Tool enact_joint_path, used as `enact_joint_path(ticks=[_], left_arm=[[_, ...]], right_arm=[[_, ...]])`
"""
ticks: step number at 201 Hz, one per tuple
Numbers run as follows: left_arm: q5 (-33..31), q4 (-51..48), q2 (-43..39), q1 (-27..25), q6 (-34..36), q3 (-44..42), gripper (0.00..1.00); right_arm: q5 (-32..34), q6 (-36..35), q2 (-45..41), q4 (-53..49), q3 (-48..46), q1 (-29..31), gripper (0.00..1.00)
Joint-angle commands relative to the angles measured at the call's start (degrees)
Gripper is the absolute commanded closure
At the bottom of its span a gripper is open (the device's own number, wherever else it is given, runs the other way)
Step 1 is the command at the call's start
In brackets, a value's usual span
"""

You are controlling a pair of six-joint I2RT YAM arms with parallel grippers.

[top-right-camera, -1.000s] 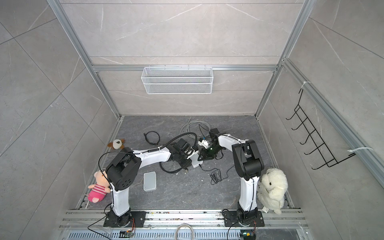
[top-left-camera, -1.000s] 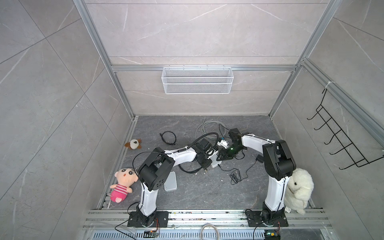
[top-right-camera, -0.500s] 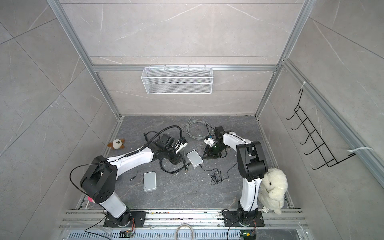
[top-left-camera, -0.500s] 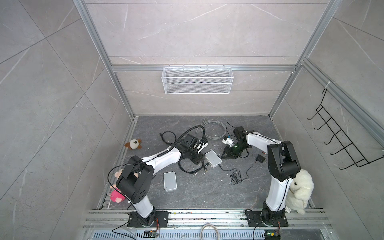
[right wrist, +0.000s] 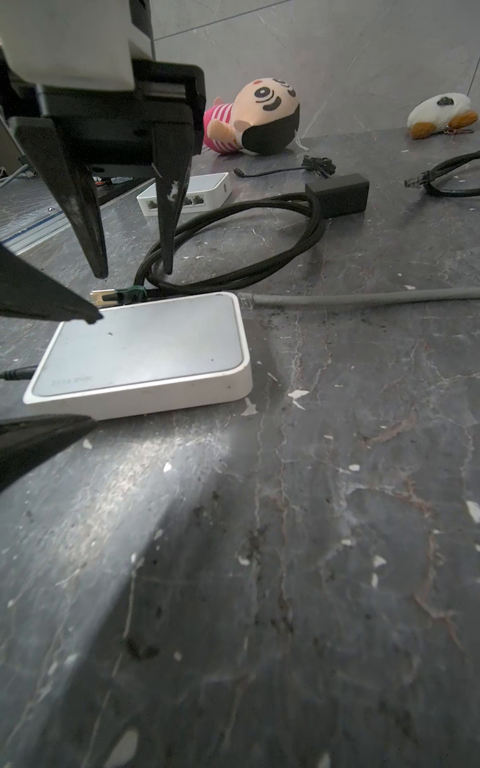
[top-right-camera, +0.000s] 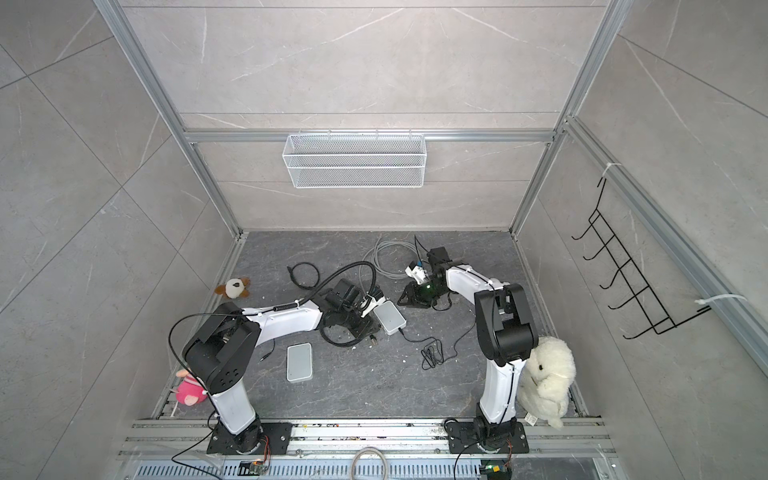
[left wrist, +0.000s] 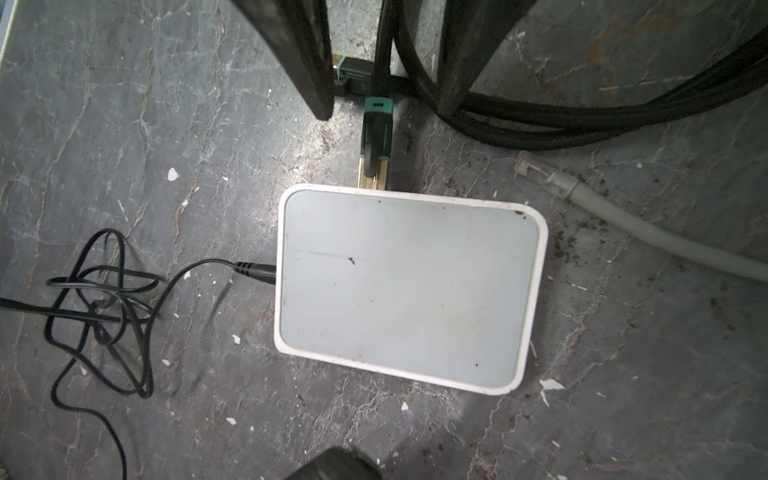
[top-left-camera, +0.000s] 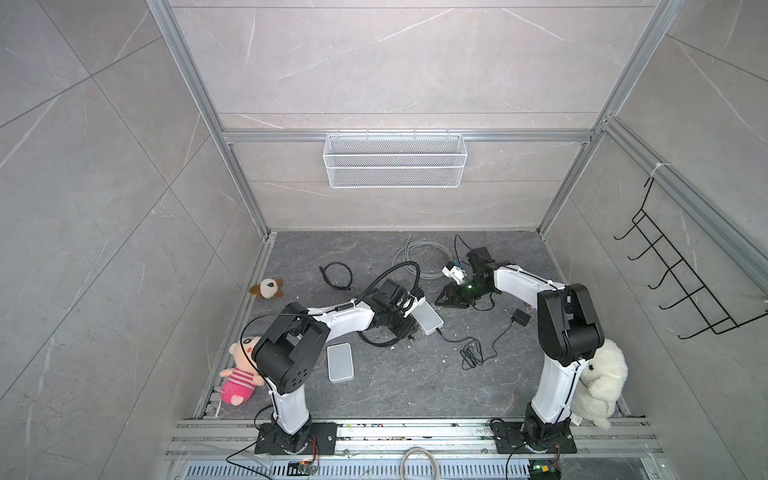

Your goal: Insert the plug into the switch port

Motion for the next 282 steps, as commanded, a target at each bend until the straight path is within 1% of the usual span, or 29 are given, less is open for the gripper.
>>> enact_joint_path(ticks=[1,25,53,76,95,114,132,159,176,207,238,282], left_arm=[[1.6,1.8,1.4,-0.7,-0.1,0.3,0.60],[1.8,2.2,2.6,-1.1,-0.5,0.6,0.66],[1.8,2.4,3.5,-1.4,-0.7,0.8,0.79],[2.0,2.5,3.6,-1.4,-0.3,0.9,0.86],[2.5,2.5,4.0,-1.4,0.2,1.5,0.89],[2.7,2.4,4.7,-1.4,1.0,2.8,0.90],[2.9,2.4,5.6,-1.5,1.7,4.6,0.93],[3.8,3.5,6.8,-1.5,2.3,7.4,0.93],[5.0,4.3,7.9,-1.6,2.3,9.4,0.94],[5.2,5.9,9.9,-2.3,2.0,12.3,0.94],[3.6,10.3,10.7,-2.4,-0.8,12.1,0.95],[2.2,13.3,12.1,-2.4,-1.8,13.6,0.96]], right_arm=[[-0.9,-0.1,2.2,0.0,1.1,1.1,0.60],[-0.9,-0.3,3.2,0.1,1.0,1.7,0.60],[-1.0,-0.9,3.9,-0.1,0.2,2.4,0.60],[-0.4,-1.8,4.7,-0.9,-0.3,2.9,0.61],[-0.8,-3.1,5.2,-1.8,-0.5,3.7,0.62],[-1.2,-5.3,5.7,-3.9,-0.7,5.0,0.63],[-3.6,-7.4,6.3,-5.3,-1.9,6.3,0.63],[-6.6,-9.6,7.1,-5.8,-4.0,8.6,0.65],[-8.2,-10.7,7.8,-6.7,-3.1,9.8,0.66],[-11.0,-12.0,9.4,-8.6,-1.4,11.9,0.68],[-14.2,-12.3,10.1,-9.4,-1.0,14.0,0.69],[-17.0,-12.9,9.7,-10.1,-2.1,14.8,0.70]])
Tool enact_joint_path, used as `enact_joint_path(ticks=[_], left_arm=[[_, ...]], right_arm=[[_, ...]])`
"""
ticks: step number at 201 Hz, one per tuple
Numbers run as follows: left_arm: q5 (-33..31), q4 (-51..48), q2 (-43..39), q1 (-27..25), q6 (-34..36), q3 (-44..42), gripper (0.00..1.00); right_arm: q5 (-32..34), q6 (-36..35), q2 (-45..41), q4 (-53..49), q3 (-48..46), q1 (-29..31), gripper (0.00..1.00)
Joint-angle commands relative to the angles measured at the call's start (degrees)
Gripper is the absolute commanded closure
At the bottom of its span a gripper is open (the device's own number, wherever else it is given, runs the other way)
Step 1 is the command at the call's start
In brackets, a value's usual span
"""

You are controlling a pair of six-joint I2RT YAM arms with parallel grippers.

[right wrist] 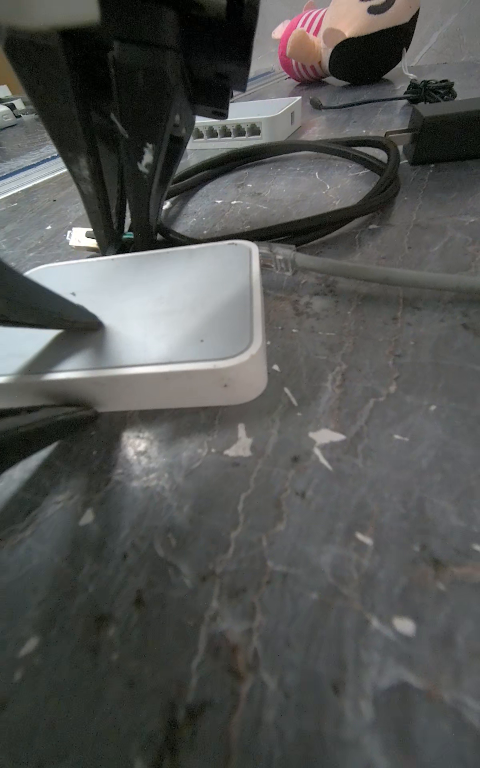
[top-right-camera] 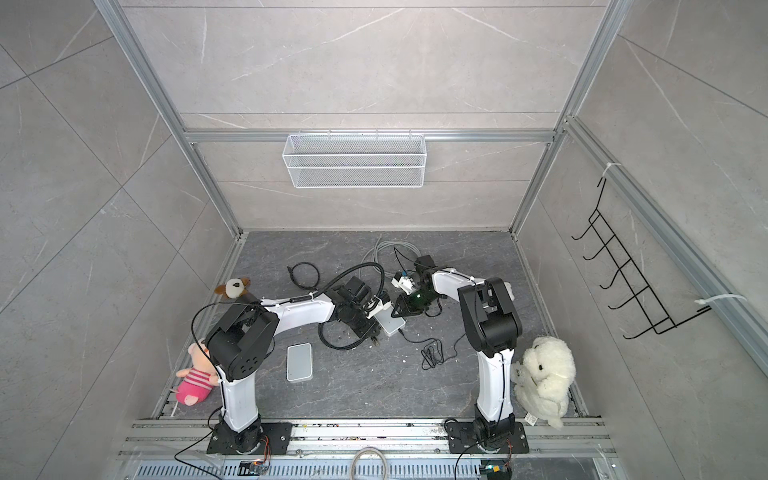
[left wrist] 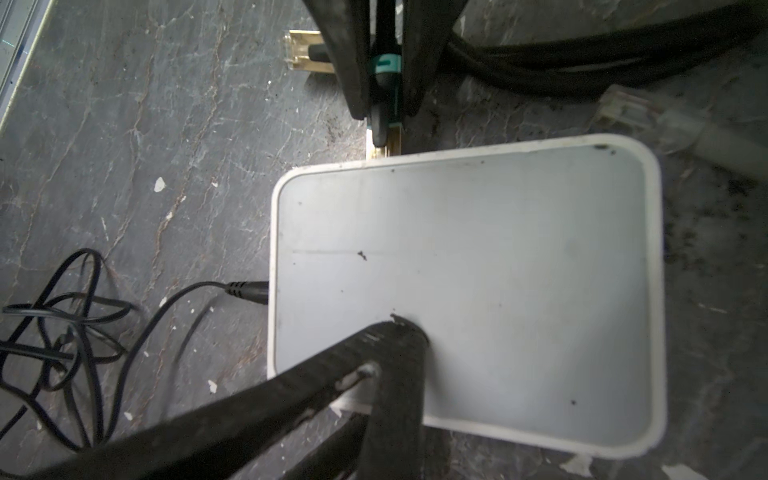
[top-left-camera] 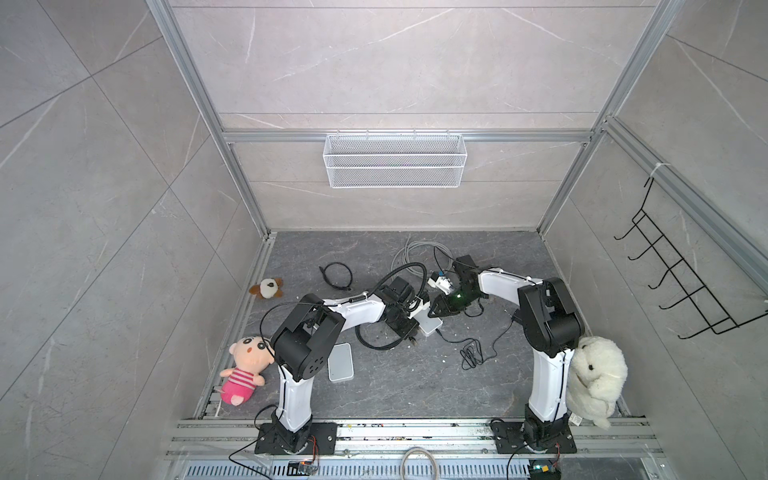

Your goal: Insert the plug into the switch port

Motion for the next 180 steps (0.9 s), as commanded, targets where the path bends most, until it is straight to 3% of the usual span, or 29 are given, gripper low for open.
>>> enact_joint_path(ticks=[1,57,84,114,141,180], left_arm=[[-0.1,23.7,4.6,-1.5,-1.9,4.9,0.96],[0.9,23.4,6.2,-1.6,-3.0,10.0,0.94],[1.1,18.3,3.7,-1.6,-1.9,7.8,0.89],[-1.0,12.1,-1.2,-1.0,-1.1,2.1,0.75],[-1.6,7.3,-5.4,-0.1,-1.0,-0.7,0.62],[-2.4,4.7,-9.5,2.2,-3.5,-0.6,0.53]], right_arm=[[-18.0,-1.0,3.5,-9.3,-3.2,10.2,0.70],[-15.6,-1.7,1.9,-11.5,-3.2,9.7,0.67],[-9.7,1.1,0.7,-12.2,-0.7,4.0,0.65],[-0.2,2.5,-0.1,-15.2,5.6,-3.1,0.63],[2.7,2.5,-0.2,-16.4,9.6,-5.2,0.63],[3.0,5.2,-1.3,-13.4,10.1,-5.4,0.62]])
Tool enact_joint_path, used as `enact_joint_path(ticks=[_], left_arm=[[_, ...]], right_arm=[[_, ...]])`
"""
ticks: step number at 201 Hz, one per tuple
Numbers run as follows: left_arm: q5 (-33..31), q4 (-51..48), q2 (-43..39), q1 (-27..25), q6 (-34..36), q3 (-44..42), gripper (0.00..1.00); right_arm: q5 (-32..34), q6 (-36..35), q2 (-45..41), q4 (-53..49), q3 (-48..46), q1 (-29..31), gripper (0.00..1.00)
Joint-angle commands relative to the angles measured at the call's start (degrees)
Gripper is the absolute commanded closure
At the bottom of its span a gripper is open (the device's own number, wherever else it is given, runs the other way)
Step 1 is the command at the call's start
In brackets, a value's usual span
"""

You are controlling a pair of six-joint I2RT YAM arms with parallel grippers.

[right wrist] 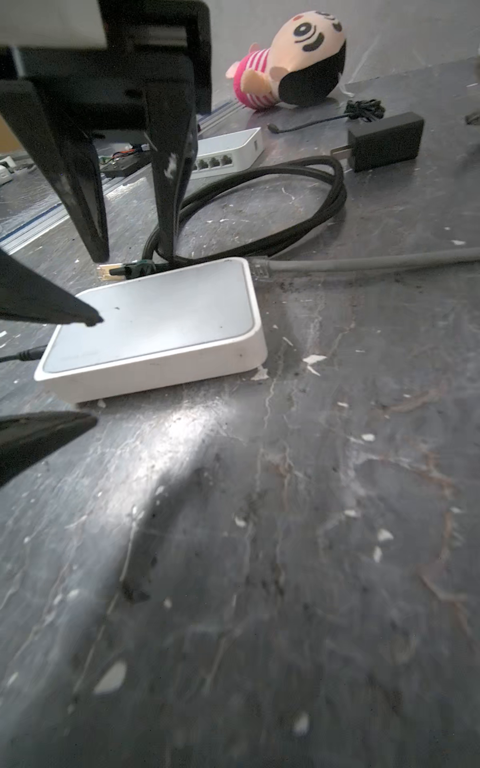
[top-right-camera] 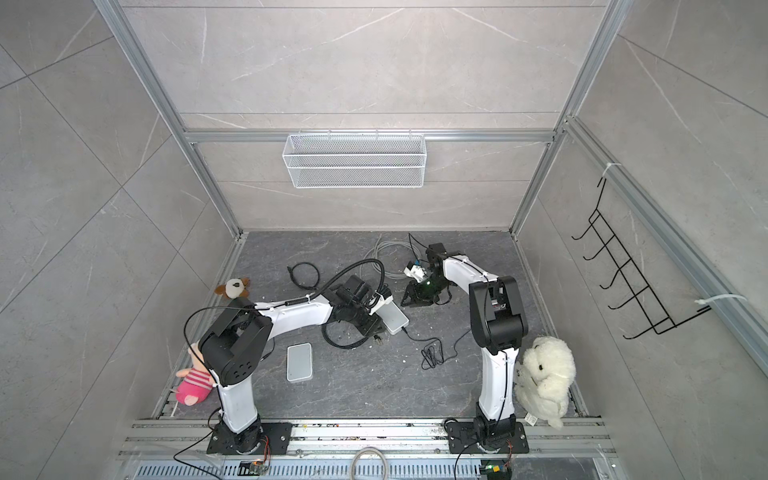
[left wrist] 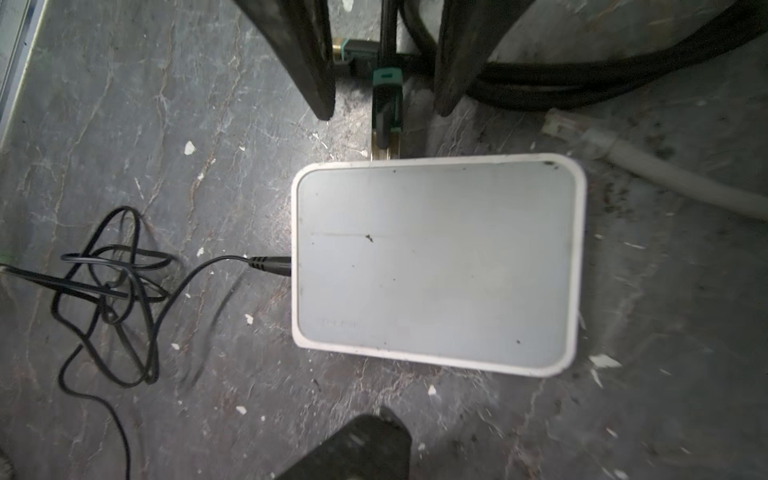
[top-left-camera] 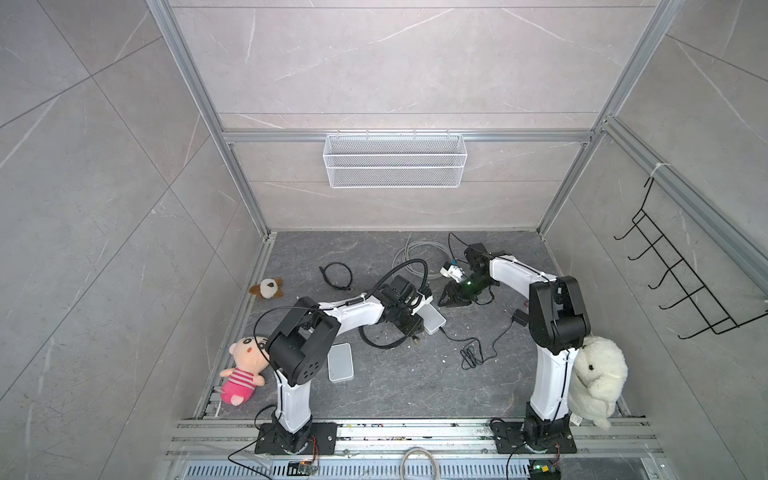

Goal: Insert the plug into the switch port
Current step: 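Open the left gripper and lift both grippers away from the router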

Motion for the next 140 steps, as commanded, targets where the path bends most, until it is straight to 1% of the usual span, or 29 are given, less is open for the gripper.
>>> enact_joint_path(ticks=[1,11,31,42,59,86,103,129,140], left_arm=[[-1.1,0.3,-4.7,2.0,-2.3,0.9,0.52],[-3.9,1.0,-5.2,3.1,-4.9,1.7,0.52],[-17.0,-0.7,-5.3,5.3,-8.9,4.9,0.51],[-20.5,-3.5,-4.7,7.6,-8.5,7.1,0.52],[-24.7,-6.2,-3.7,11.7,-4.8,8.8,0.54],[-26.6,-9.4,-1.7,18.5,2.7,10.6,0.55],[-26.1,-11.3,-0.4,22.2,7.3,11.9,0.54],[-25.3,-13.7,2.3,26.2,17.0,12.6,0.54],[-24.3,-14.1,3.3,27.6,19.9,12.7,0.54]], right_arm=[[0.7,2.7,-1.4,-0.4,0.4,0.4,0.62],[0.5,4.0,-2.4,1.1,-0.4,0.4,0.62],[-0.3,6.4,-4.8,4.5,-2.9,0.4,0.62],[-0.9,7.5,-6.1,6.1,-4.4,0.5,0.62],[-1.1,8.4,-7.5,7.3,-6.2,0.7,0.63],[-0.9,8.9,-9.0,8.0,-8.4,1.1,0.63],[-0.7,9.1,-9.4,8.1,-9.0,1.5,0.63],[-0.6,9.3,-9.1,7.8,-9.0,2.1,0.63],[-0.7,9.3,-8.9,7.5,-8.6,2.3,0.63]])
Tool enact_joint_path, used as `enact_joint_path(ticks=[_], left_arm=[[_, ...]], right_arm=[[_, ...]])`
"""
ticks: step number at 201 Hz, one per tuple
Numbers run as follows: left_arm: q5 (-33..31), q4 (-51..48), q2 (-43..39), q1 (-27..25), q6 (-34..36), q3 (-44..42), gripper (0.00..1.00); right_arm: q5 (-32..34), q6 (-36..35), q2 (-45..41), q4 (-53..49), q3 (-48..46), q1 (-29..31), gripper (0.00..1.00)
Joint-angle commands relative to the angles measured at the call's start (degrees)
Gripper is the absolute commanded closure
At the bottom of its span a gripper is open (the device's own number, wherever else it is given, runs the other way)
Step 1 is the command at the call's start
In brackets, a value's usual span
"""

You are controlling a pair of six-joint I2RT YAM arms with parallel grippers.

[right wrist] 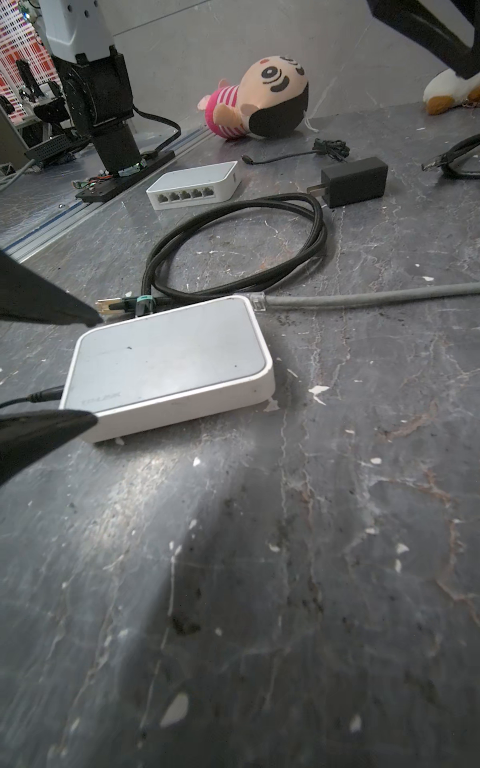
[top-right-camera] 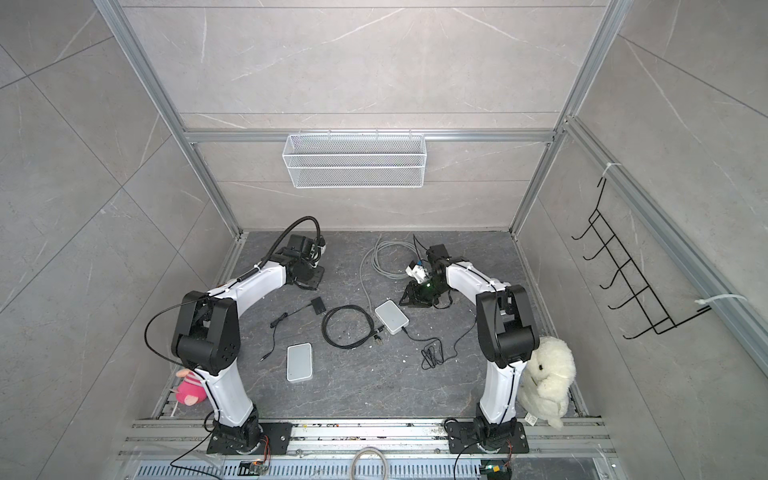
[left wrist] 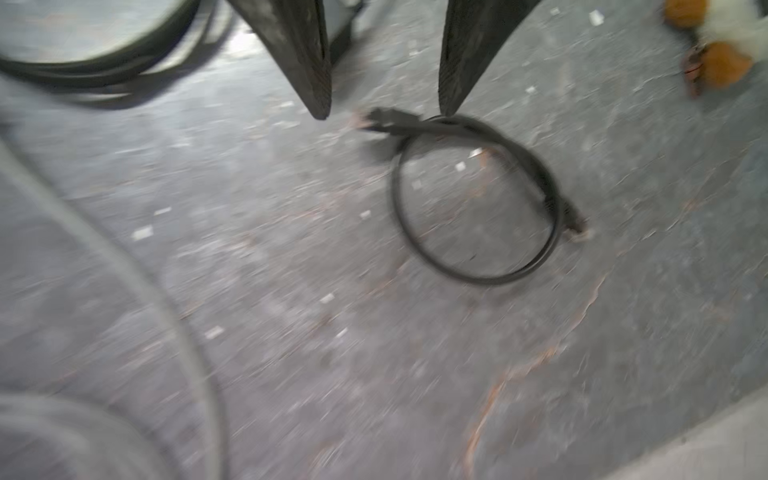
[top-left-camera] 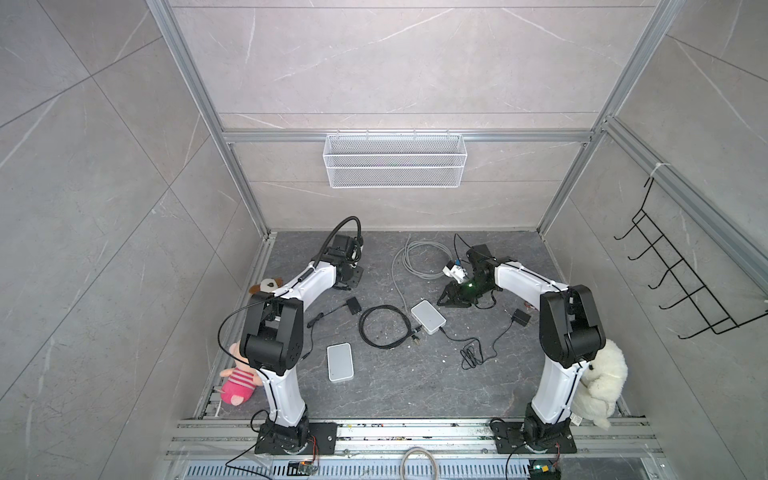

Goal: Insert the plug into the switch port
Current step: 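Open the left gripper and lift both grippers away from the router, then grasp the black ethernet cable's plug end with the left gripper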

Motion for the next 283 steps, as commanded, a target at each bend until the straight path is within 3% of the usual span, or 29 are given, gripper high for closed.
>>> enact_joint_path(ticks=[1,44,105,156,206,283], left_arm=[[0.7,-4.2,2.3,2.1,11.5,1.5,0.54],[4.9,-4.6,6.2,4.4,19.9,4.7,0.52],[7.4,-14.9,13.6,5.0,27.8,12.8,0.52],[11.2,-14.9,12.8,5.4,24.9,15.9,0.53],[13.7,-17.5,9.2,6.2,26.3,16.6,0.52],[12.6,-15.1,10.1,7.1,26.5,10.4,0.50]], right_arm=[[-0.4,0.9,-1.0,0.1,-0.2,0.7,0.63],[0.0,0.5,0.7,-2.0,1.3,2.1,0.63],[1.2,-0.6,1.7,-5.1,3.4,2.6,0.63],[1.5,-0.7,3.3,-6.1,5.4,2.9,0.63],[1.6,-0.5,4.3,-5.5,5.6,3.5,0.63],[1.8,-0.3,4.0,-4.2,3.6,3.8,0.64]])
